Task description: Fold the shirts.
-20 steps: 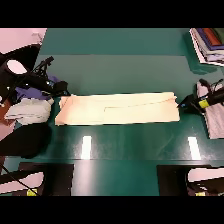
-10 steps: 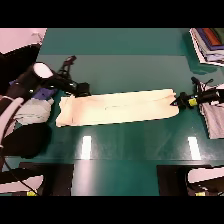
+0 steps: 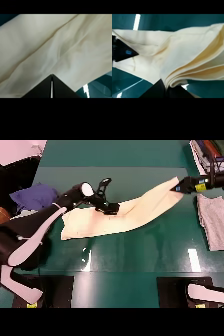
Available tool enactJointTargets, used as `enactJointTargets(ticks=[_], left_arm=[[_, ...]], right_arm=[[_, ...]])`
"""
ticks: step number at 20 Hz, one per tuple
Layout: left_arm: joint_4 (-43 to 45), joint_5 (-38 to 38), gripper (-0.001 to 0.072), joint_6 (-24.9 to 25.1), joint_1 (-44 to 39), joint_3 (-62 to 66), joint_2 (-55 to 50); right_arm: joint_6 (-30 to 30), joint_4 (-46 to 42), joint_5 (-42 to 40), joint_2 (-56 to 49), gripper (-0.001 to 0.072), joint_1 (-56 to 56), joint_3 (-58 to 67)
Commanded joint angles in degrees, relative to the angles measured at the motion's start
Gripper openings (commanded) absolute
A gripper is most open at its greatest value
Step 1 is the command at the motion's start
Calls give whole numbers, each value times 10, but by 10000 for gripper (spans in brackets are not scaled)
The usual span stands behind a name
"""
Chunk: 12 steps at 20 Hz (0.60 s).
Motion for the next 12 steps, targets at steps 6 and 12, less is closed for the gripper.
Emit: enactJointTargets(ticks=[6, 12], left_arm=[[-1, 15, 22, -15, -20, 30, -43], [35, 4, 22, -29, 34, 31, 16]], right_arm=[[57, 14, -23, 22, 14, 146, 94], [33, 65, -92, 16, 14, 232, 93]])
